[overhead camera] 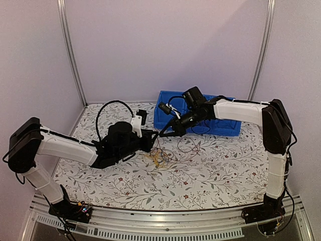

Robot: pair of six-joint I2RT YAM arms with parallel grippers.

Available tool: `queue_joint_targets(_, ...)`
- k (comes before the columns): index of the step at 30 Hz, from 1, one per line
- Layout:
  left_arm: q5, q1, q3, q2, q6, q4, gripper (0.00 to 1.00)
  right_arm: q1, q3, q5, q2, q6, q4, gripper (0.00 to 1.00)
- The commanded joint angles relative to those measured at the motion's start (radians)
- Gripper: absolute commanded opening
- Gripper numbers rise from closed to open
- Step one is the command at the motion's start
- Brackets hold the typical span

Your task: Untangle the cables

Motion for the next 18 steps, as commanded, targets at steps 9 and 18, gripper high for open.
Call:
queue_joint_targets(9, 0.036, 0.052, 0.033, 0.102, 0.012, 0.092, 0.24, 0.012, -0.031, -0.119, -0.076, -0.037, 0.005, 0.00)
queue_joint_targets(18, -0.120, 0.163, 0.035, 0.153, -0.136, 0.036, 0.28, 0.020, -0.011, -0.205, -0.131, -0.111, -0.104, 0.00)
